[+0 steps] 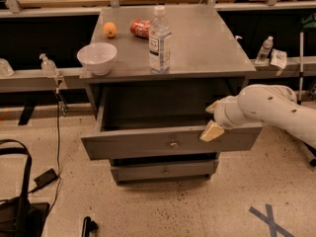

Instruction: Close top drawer

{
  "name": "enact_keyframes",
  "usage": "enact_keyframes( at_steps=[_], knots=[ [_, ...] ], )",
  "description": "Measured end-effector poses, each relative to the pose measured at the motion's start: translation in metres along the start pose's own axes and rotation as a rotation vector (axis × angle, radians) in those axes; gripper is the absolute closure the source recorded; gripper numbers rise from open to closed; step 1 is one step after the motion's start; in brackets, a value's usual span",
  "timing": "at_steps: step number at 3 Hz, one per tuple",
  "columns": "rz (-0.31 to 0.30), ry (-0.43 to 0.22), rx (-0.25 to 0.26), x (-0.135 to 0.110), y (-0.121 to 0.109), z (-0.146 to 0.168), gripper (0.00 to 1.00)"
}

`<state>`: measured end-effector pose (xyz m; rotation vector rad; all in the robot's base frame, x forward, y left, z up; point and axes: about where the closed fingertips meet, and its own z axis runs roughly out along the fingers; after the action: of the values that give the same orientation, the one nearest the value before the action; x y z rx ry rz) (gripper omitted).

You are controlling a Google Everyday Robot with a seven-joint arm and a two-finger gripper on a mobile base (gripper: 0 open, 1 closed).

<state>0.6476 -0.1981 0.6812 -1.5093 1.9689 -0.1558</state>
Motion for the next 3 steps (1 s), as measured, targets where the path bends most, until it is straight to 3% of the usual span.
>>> enact_keyframes(
  at_steps=[1,2,3],
  knots=[
    [-0.003,0.001,-0.004,-0.003,-0.005,0.005,0.49],
    [-0.017,-0.017,0.004,-0.014,-0.015,0.006,0.42],
    [-0.036,-0.032,0.019,-0.026,-0.019,-0.001,0.29]
  ],
)
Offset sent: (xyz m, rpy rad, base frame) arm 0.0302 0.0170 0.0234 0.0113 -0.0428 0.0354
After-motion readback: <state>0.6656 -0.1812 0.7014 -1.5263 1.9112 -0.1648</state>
